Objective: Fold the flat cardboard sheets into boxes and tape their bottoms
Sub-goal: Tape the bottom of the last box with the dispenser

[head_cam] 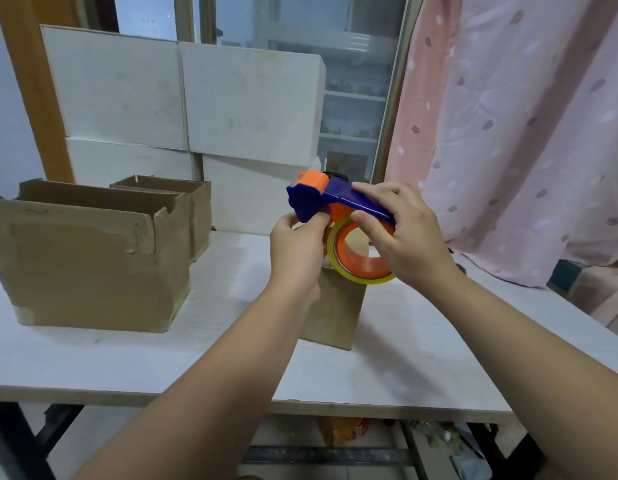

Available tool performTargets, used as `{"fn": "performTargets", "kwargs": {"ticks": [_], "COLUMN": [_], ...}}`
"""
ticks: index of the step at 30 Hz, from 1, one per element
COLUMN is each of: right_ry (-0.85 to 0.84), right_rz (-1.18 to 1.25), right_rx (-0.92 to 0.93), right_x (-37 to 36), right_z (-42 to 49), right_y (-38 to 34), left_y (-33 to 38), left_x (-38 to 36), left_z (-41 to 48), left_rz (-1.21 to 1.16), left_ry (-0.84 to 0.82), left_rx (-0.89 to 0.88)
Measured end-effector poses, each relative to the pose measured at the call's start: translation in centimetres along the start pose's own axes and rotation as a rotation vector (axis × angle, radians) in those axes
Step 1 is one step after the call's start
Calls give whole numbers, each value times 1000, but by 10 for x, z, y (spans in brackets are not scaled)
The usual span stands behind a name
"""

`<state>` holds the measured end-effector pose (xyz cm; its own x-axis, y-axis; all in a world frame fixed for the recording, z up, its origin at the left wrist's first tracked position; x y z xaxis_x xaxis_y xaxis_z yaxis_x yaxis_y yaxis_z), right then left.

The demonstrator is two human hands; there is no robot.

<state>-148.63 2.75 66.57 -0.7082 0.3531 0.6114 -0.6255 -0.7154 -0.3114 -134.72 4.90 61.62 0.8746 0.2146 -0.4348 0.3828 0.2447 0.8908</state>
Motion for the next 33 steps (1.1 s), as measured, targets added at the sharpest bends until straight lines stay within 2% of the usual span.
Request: {"fn": "performTargets", "kwargs": {"ticks": [5, 10, 12, 14, 18, 22, 26, 31, 33], "right_ry": [-7, -16, -34, -61, -127, -172, -112, 11, 45], "right_rz": [-8, 30, 48, 46, 1, -37, 117, 396, 521], "right_rx": [0, -17, -16, -5, 19, 35, -17, -174, -243], "right_x": [0, 0, 1, 2, 3, 3, 2, -2, -8], "right_z": [-1, -2, -3, -4, -6, -8, -15, -22, -25], "right_y": [2, 2, 3, 2, -2, -5, -5, -2, 0], "left_y": [-4, -5, -8, -7, -2, -6, -15, -22, -25], "left_x": [2, 16, 24, 34, 50, 51, 52, 58, 58], "left_z": [-1, 3, 6, 10, 17, 20, 20, 22, 23], "left_rz": [3, -191, -196, -102, 278, 408, 375, 206, 207], "left_ry": [47, 34, 74, 133, 187, 147, 104, 106, 104], "left_rx": [-19, 50, 70, 44, -86, -131, -96, -29, -11]}}
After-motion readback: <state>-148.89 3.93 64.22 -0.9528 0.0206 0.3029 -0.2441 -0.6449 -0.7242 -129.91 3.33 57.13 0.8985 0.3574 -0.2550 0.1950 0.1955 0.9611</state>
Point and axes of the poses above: each hand's wrist, its own z-axis towards the middle knuckle, its own x-axis out of the back of the hand, y = z × x, the point moved 6 cm from there along z, towards the middle knuckle, and after that the axes turned 4 degrees about -y, right-handed, at the moved point
